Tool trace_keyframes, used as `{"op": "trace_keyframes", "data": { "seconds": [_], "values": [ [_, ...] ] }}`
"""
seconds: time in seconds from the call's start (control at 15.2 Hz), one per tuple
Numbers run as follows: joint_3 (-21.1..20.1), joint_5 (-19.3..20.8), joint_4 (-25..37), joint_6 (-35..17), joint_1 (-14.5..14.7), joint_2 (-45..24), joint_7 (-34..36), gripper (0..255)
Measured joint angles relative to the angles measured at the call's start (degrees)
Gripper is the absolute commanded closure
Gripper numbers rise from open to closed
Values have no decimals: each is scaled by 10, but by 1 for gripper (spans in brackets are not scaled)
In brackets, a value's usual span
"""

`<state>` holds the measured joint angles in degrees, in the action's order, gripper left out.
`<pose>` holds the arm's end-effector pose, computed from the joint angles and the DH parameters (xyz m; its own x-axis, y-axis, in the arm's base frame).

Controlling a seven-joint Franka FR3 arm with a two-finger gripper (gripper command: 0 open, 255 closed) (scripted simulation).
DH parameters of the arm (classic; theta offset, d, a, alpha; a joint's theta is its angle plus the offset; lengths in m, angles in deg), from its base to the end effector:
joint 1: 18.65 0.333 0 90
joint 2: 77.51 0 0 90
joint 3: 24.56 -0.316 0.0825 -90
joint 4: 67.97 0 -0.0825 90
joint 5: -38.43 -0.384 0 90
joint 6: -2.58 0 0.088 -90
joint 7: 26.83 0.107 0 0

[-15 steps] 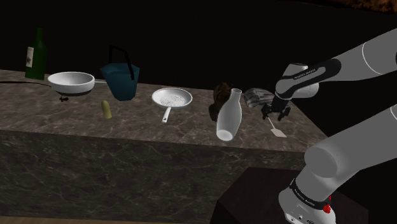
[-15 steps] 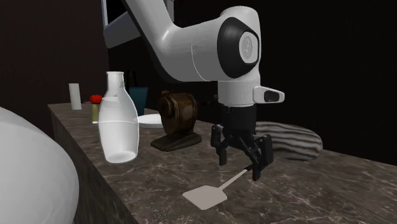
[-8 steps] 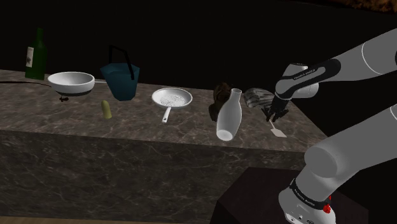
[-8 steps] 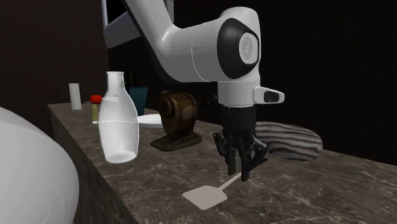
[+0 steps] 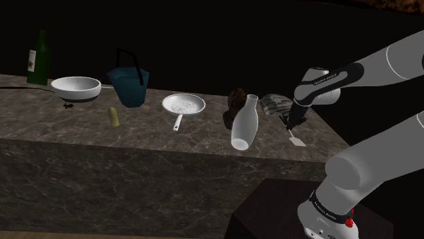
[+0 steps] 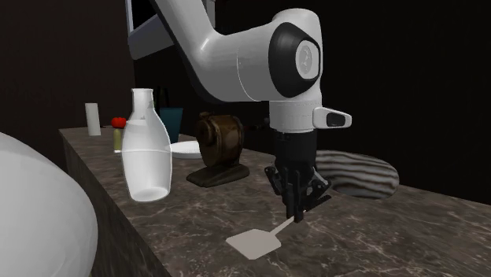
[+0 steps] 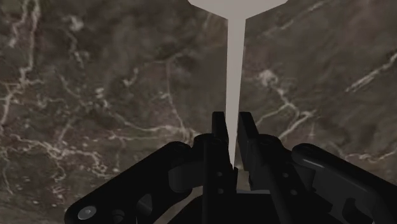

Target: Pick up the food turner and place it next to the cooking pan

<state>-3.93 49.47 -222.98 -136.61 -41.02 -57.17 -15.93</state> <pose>0.2935 -0.2643 0.3386 0.7081 -0.7029 0.0665 -0.7045 -0.7097 -0.0005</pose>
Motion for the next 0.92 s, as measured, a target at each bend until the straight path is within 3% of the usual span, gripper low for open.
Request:
{"op": "trace_keyframes", "data": {
  "seconds": [0.92],
  "values": [
    [-19,0,55,124,-3,70,5,255]
  ]
}}
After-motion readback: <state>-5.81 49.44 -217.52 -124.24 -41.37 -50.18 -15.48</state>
